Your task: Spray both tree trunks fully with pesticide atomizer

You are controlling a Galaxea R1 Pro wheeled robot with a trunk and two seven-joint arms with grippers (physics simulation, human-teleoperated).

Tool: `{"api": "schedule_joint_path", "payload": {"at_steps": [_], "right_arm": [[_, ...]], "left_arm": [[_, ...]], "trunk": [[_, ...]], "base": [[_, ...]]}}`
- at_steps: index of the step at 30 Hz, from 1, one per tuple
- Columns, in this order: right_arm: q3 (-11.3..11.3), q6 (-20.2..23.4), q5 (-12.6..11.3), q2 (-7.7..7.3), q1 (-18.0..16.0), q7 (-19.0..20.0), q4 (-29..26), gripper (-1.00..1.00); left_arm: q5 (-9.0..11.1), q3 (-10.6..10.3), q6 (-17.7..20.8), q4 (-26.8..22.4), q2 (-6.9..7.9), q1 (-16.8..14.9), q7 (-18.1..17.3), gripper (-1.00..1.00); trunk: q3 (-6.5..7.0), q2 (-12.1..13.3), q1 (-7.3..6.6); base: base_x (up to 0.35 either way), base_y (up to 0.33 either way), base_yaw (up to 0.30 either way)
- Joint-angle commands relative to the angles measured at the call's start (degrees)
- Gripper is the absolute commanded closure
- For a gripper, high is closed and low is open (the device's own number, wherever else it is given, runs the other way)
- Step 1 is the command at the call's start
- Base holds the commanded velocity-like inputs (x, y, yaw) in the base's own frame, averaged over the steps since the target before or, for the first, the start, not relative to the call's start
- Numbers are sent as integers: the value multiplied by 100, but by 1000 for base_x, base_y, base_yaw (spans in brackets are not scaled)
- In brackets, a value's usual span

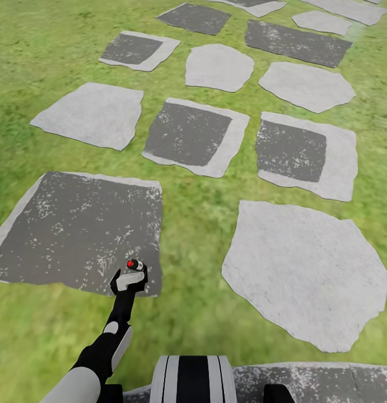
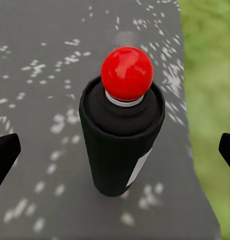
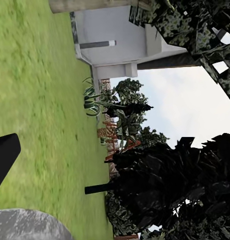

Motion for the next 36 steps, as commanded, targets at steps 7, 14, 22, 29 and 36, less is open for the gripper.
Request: {"api": "schedule_joint_path", "payload": {"at_steps": [7, 14, 22, 29, 36], "right_arm": [[-39, -18, 58, 3, -9, -1, 9, -100], [-39, -18, 58, 4, -9, -3, 9, -100], [-39, -18, 58, 4, -9, -3, 9, -100], [-39, -18, 58, 2, -6, -3, 9, -100], [-39, -21, 58, 4, -7, -3, 9, -100]], "left_arm": [[28, 1, -17, 4, -9, -2, -14, -100], [28, -1, -17, 10, -11, -2, -11, -100], [28, -2, -15, 13, -11, -2, -12, -100], [28, 2, -16, 13, -11, -2, -12, -100], [28, -1, -17, 13, -11, -2, -14, -100]], "trunk": [[-2, -1, -1], [-2, -1, -1], [-2, -1, -1], [-2, -1, -1], [-2, -1, -1]], "base": [[27, 0, 0], [24, 0, 0], [6, 0, 0], [57, 0, 0], [10, 0, 0]]}}
